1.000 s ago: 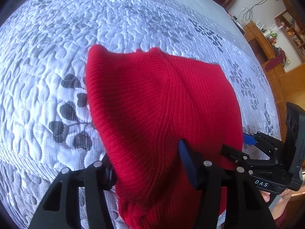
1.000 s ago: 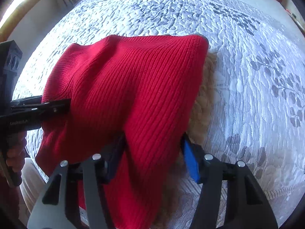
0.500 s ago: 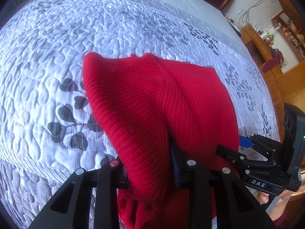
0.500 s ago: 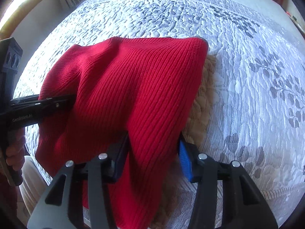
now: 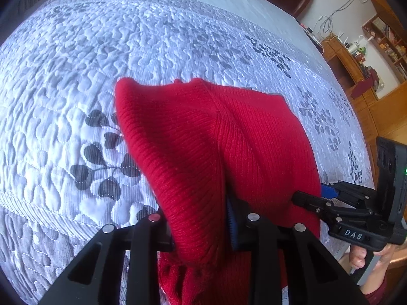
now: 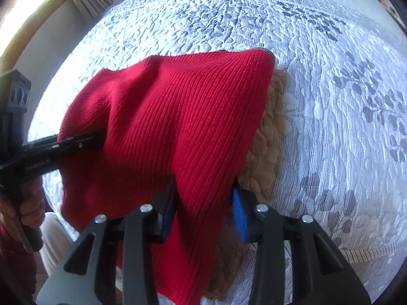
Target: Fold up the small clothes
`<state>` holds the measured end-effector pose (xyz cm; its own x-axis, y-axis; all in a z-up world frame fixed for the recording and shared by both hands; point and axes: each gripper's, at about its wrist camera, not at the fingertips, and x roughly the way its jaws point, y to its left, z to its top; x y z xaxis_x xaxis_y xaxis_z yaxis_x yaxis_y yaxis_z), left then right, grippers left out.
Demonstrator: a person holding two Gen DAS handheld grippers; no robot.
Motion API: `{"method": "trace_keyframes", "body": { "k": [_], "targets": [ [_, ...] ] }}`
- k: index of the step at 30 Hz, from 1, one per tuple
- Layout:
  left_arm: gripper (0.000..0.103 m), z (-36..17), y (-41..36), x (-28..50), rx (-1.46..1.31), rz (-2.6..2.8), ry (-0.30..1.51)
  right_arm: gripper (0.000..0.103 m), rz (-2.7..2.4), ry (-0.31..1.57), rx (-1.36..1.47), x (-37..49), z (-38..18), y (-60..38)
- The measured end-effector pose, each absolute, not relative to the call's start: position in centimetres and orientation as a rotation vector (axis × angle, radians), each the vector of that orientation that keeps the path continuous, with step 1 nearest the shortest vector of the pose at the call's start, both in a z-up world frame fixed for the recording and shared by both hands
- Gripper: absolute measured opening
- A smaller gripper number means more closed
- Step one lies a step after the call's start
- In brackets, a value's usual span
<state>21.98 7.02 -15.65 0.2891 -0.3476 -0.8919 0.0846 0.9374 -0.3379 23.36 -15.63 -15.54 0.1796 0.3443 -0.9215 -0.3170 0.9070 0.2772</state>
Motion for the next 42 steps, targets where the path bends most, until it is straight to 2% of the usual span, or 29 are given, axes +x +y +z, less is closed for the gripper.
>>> {"method": "trace_keyframes", "body": {
  "k": [12, 24, 27, 32, 34, 36, 38, 39, 42],
  "targets": [
    [0.028, -11.8, 4.1, 21.4, -0.315, -0.349, 1.224, 0.027, 0.519, 1.303, 0.175, 23.0, -11.0, -19.8],
    [0.028, -6.8, -10.9, 23.8, -0.274, -0.511, 1.109, 0.027, 0.401, 1.168, 0.2, 22.9, -4.6, -33.9],
    [0.028, -7.8, -14.5, 24.7, -0.262, -0.513, 1.108, 0.027, 0.384, 1.15, 0.215, 23.9, -4.9, -37.6],
    [0.029, -14.6, -18.9, 25.3, -0.206, -0.468, 1.257, 0.028, 0.336, 1.279, 0.259, 25.5, -11.2, -42.3],
    [0.033, -17.9, -19.9, 24.7, -0.168, -0.427, 1.324, 0.031, 0.316, 1.35, 0.261, 25.4, -14.3, -43.2],
    [0.049, -18.6, -20.0, 24.0, -0.144, -0.391, 1.287, 0.039, 0.317, 1.352, 0.24, 24.5, -15.6, -43.3],
    [0.055, -18.5, -19.7, 23.8, -0.136, -0.383, 1.275, 0.042, 0.323, 1.325, 0.24, 23.6, -15.7, -43.5],
    [0.062, -18.4, -19.5, 23.8, -0.143, -0.367, 1.285, 0.045, 0.322, 1.319, 0.248, 23.3, -15.6, -43.7],
    [0.065, -17.9, -18.3, 23.0, -0.173, -0.351, 1.32, 0.057, 0.32, 1.296, 0.284, 21.4, -14.9, -44.8]
  ]
}}
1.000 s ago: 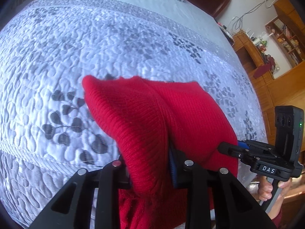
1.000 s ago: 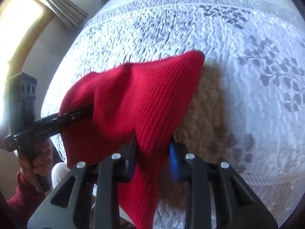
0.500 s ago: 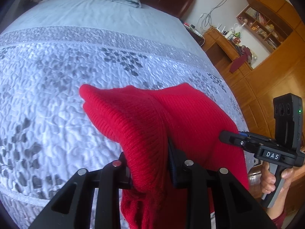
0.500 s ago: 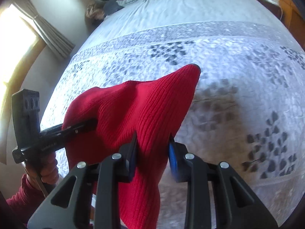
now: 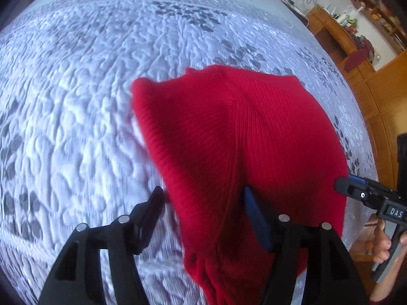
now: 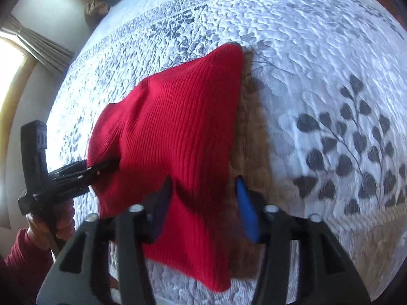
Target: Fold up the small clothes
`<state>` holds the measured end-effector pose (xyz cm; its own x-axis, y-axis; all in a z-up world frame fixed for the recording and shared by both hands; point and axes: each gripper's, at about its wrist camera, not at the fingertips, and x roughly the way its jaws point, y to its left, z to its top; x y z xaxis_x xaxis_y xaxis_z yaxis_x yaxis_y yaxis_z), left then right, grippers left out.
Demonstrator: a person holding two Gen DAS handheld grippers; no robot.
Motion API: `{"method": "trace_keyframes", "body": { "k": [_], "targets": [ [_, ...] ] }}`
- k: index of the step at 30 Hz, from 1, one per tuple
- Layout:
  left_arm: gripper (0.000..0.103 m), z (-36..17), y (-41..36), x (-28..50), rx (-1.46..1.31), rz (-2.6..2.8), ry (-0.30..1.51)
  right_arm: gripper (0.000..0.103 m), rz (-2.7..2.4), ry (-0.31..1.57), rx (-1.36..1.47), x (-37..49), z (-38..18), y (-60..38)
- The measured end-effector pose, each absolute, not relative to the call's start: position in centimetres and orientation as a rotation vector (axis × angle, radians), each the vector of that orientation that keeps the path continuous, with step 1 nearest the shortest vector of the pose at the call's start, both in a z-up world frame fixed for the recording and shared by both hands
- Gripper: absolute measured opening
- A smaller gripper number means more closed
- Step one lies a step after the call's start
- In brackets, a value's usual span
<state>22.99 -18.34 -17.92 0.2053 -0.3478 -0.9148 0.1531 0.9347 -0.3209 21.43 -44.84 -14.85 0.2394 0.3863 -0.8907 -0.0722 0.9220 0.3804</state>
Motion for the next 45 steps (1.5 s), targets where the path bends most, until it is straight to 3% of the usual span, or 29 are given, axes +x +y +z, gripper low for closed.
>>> {"method": "trace_keyframes", "body": {
  "k": [2, 7, 8, 10, 11, 13, 14, 16, 20, 26, 28, 29, 31, 37, 39, 45],
  "targets": [
    [0.068, -17.4, -17.9, 21.7, -0.191, -0.369, 1.338, 0.062, 0.342, 1.292, 0.305, 20.0, -14.5, -45.5],
    [0.073, -17.3, -18.3, 17.4, -0.148, -0.387, 1.33, 0.061, 0.364, 1.338, 0.357, 16.2, -15.5, -46.4],
    [0.073, -17.4, -18.4, 17.0, -0.143, -0.385, 1.331, 0.058, 0.367, 1.35, 0.36, 15.6, -15.9, -46.4],
    [0.07, -18.0, -19.0, 16.3, -0.11, -0.364, 1.334, 0.034, 0.374, 1.379, 0.379, 15.0, -16.8, -46.2],
    [0.065, -18.1, -19.3, 16.1, -0.086, -0.352, 1.332, 0.021, 0.374, 1.399, 0.39, 14.8, -17.4, -46.1],
    [0.041, -18.1, -19.6, 15.7, -0.076, -0.371, 1.34, 0.016, 0.365, 1.402, 0.383, 14.1, -17.7, -45.7],
    [0.036, -17.9, -19.6, 15.6, -0.089, -0.377, 1.351, 0.015, 0.372, 1.392, 0.381, 13.7, -17.3, -45.6],
    [0.032, -17.6, -19.5, 15.4, -0.092, -0.365, 1.368, 0.014, 0.391, 1.367, 0.396, 13.0, -16.1, -45.4],
    [0.035, -18.5, -19.2, 15.1, -0.076, -0.355, 1.372, 0.014, 0.326, 1.385, 0.331, 12.5, -16.0, -45.2],
    [0.041, -18.4, -19.3, 14.6, -0.07, -0.345, 1.339, 0.019, 0.257, 1.424, 0.288, 12.9, -17.9, -44.5],
    [0.053, -17.8, -19.1, 14.2, -0.066, -0.305, 1.329, 0.028, 0.238, 1.39, 0.251, 12.5, -16.9, -43.9],
    [0.054, -17.5, -19.0, 13.9, -0.062, -0.286, 1.32, 0.04, 0.223, 1.373, 0.23, 12.0, -16.3, -43.9],
    [0.064, -16.6, -18.6, 13.0, -0.032, -0.235, 1.29, 0.044, 0.179, 1.334, 0.2, 10.5, -14.7, -44.5],
    [0.073, -14.0, -17.3, 10.2, -0.008, -0.16, 1.244, 0.055, 0.137, 1.274, 0.174, 7.0, -12.1, -44.7],
    [0.074, -13.3, -16.9, 9.3, -0.019, -0.154, 1.242, 0.066, 0.133, 1.27, 0.156, 5.7, -11.5, -44.2],
    [0.077, -11.3, -16.9, 7.2, -0.03, -0.145, 1.221, 0.08, 0.106, 1.196, 0.077, 4.2, -8.8, -42.1]
  ]
}}
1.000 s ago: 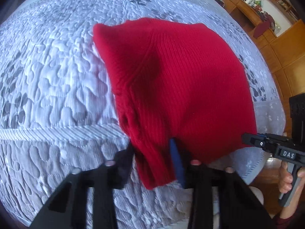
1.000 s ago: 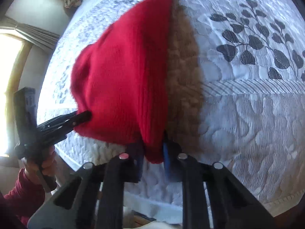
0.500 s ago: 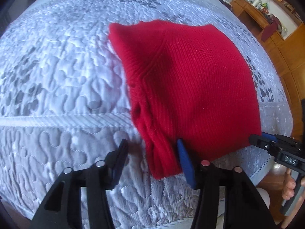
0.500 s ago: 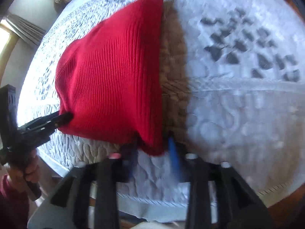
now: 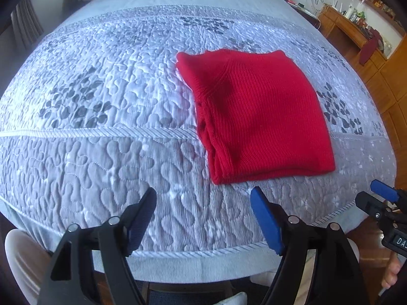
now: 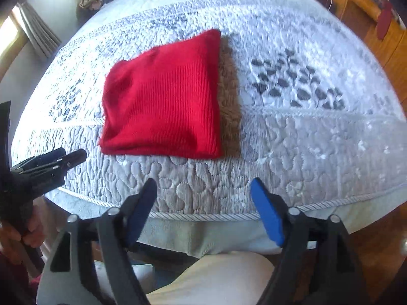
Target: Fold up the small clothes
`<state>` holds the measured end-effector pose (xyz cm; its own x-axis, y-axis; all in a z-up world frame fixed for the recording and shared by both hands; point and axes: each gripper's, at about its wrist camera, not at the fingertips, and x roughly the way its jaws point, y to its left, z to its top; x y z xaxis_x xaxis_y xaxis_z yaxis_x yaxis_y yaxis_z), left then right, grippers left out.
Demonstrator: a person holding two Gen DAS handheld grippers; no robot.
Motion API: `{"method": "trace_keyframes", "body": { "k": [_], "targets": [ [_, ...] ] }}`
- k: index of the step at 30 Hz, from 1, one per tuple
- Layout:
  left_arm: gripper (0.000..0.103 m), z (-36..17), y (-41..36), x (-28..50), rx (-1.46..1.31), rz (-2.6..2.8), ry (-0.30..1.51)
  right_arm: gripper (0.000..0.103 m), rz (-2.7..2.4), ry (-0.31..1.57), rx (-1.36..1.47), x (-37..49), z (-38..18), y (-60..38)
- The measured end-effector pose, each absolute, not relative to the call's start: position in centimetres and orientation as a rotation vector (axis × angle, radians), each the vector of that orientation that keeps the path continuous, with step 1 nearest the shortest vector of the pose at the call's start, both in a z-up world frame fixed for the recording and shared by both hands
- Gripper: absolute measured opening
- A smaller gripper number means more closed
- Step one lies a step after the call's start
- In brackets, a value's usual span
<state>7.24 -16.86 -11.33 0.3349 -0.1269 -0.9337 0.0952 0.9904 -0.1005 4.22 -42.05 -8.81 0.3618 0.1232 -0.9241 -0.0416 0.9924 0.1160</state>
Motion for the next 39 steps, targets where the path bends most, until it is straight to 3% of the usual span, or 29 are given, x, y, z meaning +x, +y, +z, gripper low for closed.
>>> {"method": "trace_keyframes", "body": {
  "k": [12, 39],
  "targets": [
    [0.082, -8.5, -16.1, 4.9, 0.039, -0.086, 1.143, 0.09, 0.048, 1.117, 0.025, 2.9, -6.4, -40.4],
    [0.086, -8.6, -17.7, 4.6, 0.108, -0.075, 1.131, 0.091, 0.058, 1.101, 0.039, 2.6, -6.5, -40.7]
  ]
}}
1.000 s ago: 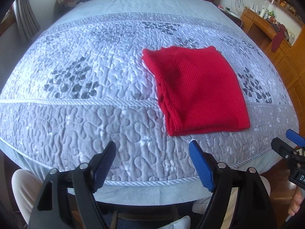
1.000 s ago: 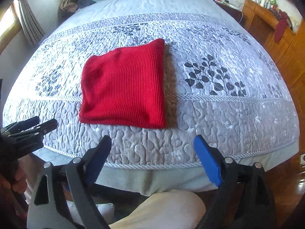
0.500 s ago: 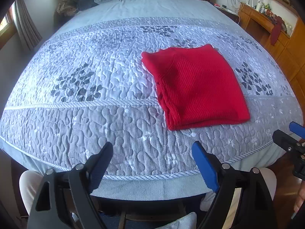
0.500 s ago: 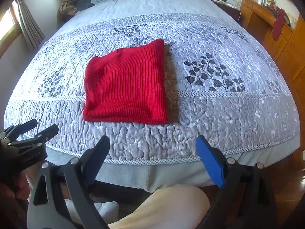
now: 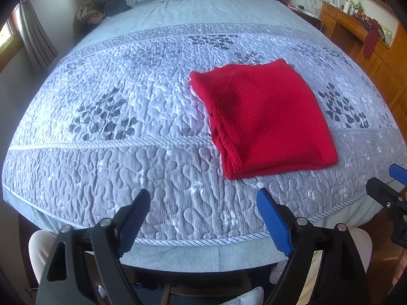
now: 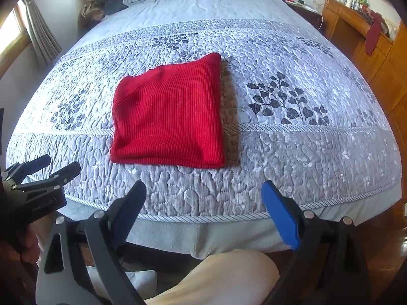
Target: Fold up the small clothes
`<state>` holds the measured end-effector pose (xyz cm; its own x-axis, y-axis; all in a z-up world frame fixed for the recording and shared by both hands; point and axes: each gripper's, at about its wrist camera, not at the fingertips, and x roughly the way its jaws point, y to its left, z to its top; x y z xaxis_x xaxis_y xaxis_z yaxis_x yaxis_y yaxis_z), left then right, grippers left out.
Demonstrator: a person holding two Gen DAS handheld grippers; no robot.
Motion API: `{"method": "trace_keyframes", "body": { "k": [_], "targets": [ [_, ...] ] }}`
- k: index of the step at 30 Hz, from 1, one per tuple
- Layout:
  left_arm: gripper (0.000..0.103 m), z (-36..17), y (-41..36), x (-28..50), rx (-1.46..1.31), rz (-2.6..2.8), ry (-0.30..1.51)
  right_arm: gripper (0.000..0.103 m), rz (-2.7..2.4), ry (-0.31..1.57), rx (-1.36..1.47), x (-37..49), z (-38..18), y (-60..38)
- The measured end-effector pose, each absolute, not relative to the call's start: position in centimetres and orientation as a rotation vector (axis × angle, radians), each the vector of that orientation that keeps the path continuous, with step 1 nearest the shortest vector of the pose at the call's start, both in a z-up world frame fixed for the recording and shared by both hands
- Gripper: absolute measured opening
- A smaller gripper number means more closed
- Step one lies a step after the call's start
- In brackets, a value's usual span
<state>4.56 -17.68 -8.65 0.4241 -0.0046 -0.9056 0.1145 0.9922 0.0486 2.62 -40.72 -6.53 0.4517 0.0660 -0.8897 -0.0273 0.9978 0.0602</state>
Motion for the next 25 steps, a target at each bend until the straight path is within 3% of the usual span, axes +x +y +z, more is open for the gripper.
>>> {"method": "trace_keyframes", "body": {
  "k": [25],
  "targets": [
    [0.086, -7.7, -18.0, 4.5, 0.132, -0.088, 1.11, 0.092, 0.06, 1.114, 0.063, 3.0, -7.2, -41.0]
  ]
}}
